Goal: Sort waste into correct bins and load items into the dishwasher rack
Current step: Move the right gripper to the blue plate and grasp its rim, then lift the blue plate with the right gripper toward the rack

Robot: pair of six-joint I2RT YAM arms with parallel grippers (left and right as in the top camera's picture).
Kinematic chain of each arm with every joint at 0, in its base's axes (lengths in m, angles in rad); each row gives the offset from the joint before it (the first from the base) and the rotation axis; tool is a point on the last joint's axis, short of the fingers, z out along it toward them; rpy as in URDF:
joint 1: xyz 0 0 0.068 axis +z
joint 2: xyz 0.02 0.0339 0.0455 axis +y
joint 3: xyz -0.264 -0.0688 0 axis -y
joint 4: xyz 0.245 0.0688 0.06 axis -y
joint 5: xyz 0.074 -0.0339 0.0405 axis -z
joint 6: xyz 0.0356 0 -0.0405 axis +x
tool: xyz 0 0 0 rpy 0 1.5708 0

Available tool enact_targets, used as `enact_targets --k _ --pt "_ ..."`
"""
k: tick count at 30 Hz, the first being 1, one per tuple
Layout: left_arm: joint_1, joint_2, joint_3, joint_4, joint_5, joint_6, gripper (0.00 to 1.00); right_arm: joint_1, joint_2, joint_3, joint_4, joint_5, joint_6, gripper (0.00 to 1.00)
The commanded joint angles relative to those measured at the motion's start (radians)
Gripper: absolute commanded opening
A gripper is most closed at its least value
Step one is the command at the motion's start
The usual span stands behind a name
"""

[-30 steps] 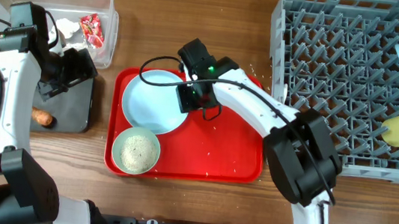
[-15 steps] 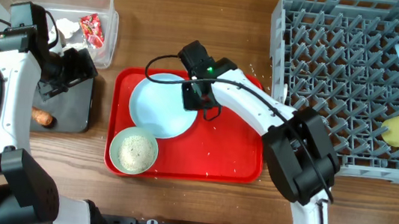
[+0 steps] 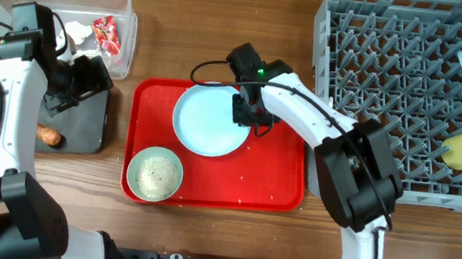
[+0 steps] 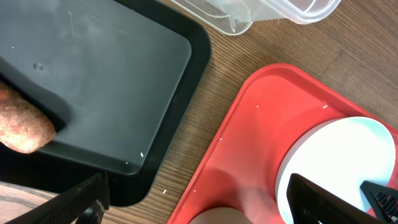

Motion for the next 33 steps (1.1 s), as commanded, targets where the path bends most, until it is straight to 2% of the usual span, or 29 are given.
enact_targets --k 1,3,8,13,15,19,22,25,29,33 --pt "0.003 -0.019 0.003 0.003 -0.002 0.005 0.91 0.001 0.030 -0.014 0.004 -0.015 -0.001 0.15" --pt "0.003 -0.019 0.003 0.003 -0.002 0.005 0.91 0.001 0.030 -0.014 0.006 -0.026 -0.001 0.04" --pt "0.003 -0.019 0.003 0.003 -0.002 0.005 0.91 -0.017 0.000 -0.002 -0.017 -0.025 -0.003 0.04" --pt "0.003 -0.019 0.003 0.007 -0.002 0.005 0.91 -0.101 -0.265 0.024 -0.042 -0.016 -0.183 0.04" --pt "0.003 -0.019 0.003 0.007 -0.002 0.005 0.91 -0.140 -0.370 0.024 -0.041 0.031 -0.213 0.04" --pt "0.003 -0.019 0.003 0.007 -0.002 0.005 0.91 -0.251 -0.565 0.024 -0.024 0.278 -0.323 0.04" --pt "0.003 -0.019 0.003 0.007 -0.002 0.005 0.91 -0.336 -0.641 0.024 0.034 0.548 -0.397 0.04" --pt "0.003 -0.019 0.003 0.007 -0.002 0.005 0.91 -0.431 -0.654 0.024 0.172 0.810 -0.536 0.04" --pt "0.003 -0.019 0.003 0.007 -0.002 0.005 0.91 -0.558 -0.632 0.023 0.363 0.954 -0.632 0.04" --pt "0.003 -0.019 0.003 0.007 -0.002 0.005 0.91 -0.642 -0.585 0.023 0.452 1.023 -0.631 0.04"
